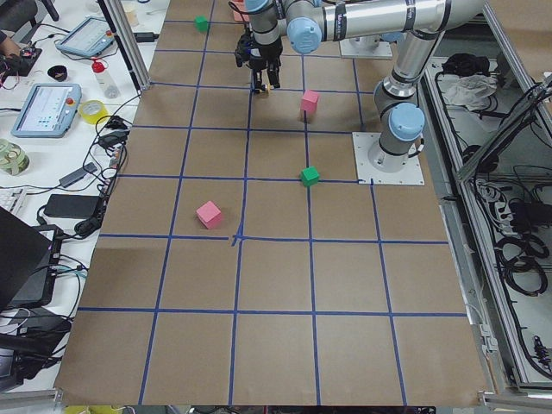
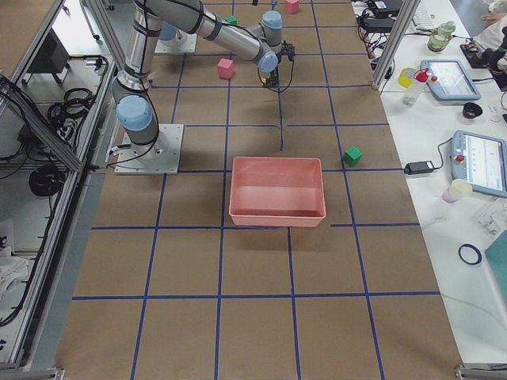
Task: Align button upright
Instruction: 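Lower the button switch onto the table and open the right gripper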
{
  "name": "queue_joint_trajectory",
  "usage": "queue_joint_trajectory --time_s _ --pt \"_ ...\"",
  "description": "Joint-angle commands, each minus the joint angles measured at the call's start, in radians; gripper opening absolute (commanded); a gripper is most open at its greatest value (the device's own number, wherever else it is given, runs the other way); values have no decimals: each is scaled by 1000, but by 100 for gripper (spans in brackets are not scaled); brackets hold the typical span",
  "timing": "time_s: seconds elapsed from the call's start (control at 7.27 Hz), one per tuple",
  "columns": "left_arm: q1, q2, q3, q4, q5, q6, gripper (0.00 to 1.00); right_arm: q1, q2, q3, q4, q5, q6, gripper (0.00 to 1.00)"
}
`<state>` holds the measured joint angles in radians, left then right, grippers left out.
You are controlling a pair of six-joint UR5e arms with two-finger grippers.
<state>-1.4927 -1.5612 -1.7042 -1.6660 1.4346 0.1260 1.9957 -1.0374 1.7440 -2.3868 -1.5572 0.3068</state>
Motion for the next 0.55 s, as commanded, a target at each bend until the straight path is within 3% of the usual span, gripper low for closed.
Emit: queue_joint_trajectory --time_s 0.0,0.14,0.28,0.41 --pt "6 -3 1 3 10 9 100 0 -7 0 1 0 0 69" --pt "5 -8 1 8 9 8 100 0 -12 -3 3 -3 -6 93" --pt "8 -11 -3 6 9 11 100 -1 -39 -14 12 -1 -23 100" --pt "8 -17 -3 15 10 35 100 -30 -82 -29 44 -1 -79 100"
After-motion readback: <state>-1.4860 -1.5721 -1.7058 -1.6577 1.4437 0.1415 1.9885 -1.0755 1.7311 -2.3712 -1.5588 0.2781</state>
